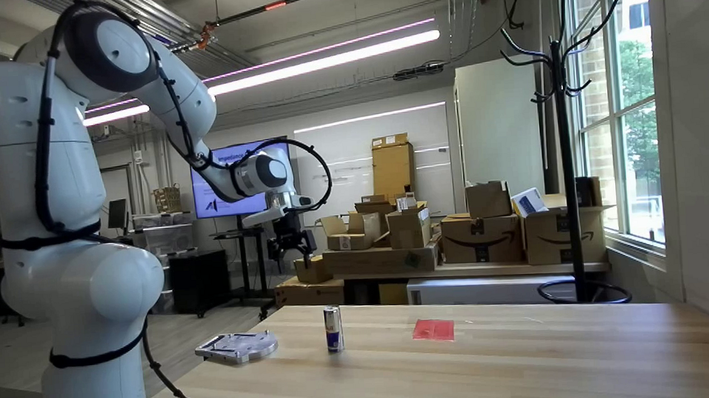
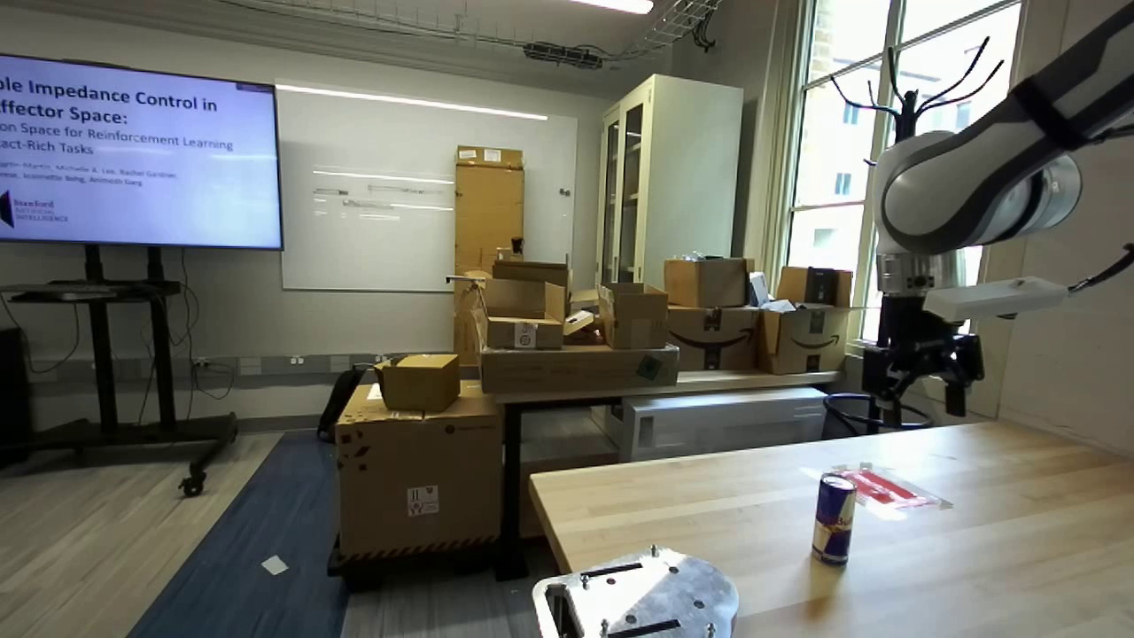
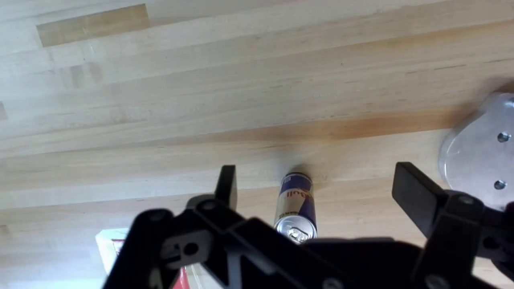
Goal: Pick up the canned drink and put it on the metallic object
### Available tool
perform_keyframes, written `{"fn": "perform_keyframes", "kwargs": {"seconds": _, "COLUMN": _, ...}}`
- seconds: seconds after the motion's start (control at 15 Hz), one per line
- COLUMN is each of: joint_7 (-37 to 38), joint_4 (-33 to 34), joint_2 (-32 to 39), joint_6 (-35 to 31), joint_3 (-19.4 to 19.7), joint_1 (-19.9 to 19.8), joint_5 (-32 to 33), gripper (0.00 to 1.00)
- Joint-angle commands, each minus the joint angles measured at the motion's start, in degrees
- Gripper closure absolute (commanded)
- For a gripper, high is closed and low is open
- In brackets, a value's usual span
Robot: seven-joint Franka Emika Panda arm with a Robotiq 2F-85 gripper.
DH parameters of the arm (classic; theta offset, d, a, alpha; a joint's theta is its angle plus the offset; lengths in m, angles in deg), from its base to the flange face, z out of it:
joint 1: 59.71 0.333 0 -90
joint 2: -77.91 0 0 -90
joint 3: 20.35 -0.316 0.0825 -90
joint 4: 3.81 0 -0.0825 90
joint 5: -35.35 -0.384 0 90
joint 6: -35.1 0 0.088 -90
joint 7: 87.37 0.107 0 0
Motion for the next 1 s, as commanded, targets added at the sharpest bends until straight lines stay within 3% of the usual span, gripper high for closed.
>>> {"fn": "perform_keyframes", "kwargs": {"seconds": 0.0, "joint_7": -0.16, "joint_4": 7.09, "joint_2": 7.92, "joint_6": -1.38, "joint_3": 0.49, "joint_1": 0.45, "joint_5": 0.74, "gripper": 0.0}}
{"fn": "perform_keyframes", "kwargs": {"seconds": 0.53, "joint_7": -4.49, "joint_4": 19.59, "joint_2": 24.22, "joint_6": -5.78, "joint_3": 2.33, "joint_1": -0.17, "joint_5": -1.18, "gripper": 0.0}}
{"fn": "perform_keyframes", "kwargs": {"seconds": 0.93, "joint_7": -10.13, "joint_4": 24.02, "joint_2": 31.75, "joint_6": -9.57, "joint_3": 1.92, "joint_1": -0.97, "joint_5": -3.77, "gripper": 0.0}}
